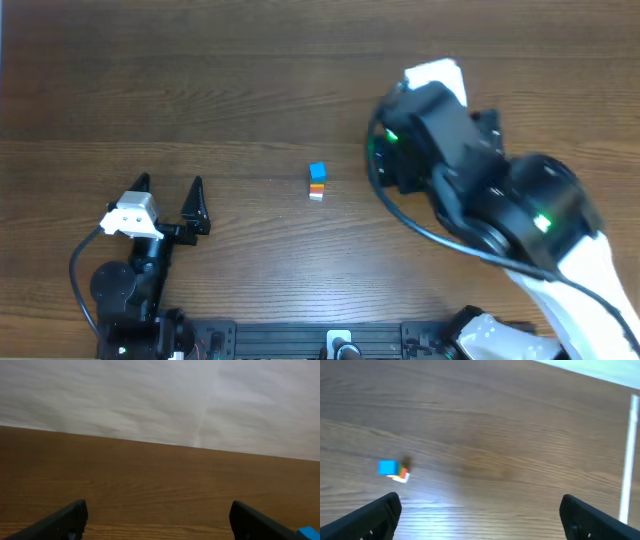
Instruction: Stack Cubes
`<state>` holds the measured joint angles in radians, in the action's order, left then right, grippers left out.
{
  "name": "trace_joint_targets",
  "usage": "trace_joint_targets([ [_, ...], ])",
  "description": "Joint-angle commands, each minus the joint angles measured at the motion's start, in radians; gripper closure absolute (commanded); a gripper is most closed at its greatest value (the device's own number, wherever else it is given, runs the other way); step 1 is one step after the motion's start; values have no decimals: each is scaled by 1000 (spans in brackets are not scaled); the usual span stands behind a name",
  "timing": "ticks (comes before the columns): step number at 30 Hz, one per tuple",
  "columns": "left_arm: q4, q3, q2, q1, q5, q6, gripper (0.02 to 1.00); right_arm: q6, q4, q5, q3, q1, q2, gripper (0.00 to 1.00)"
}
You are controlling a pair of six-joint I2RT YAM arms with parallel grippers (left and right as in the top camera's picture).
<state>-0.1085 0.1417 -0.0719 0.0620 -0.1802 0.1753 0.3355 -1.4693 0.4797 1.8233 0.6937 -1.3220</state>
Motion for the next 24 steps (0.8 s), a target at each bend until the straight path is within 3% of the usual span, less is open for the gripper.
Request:
trace_joint_targets([
  [1, 4, -5, 6, -5, -7, -17, 104, 8, 48, 58, -156, -49, 103, 9],
  [10, 4, -5, 6, -5, -7, -17, 104, -107, 289, -236, -488, -289, 385, 9],
  [17, 4, -5, 6, -5, -7, -17, 104, -205, 444, -265, -741, -423, 629, 9],
  [24, 4, -5, 6, -5, -7, -17, 104, -274, 753, -366, -1053, -521, 884, 7],
])
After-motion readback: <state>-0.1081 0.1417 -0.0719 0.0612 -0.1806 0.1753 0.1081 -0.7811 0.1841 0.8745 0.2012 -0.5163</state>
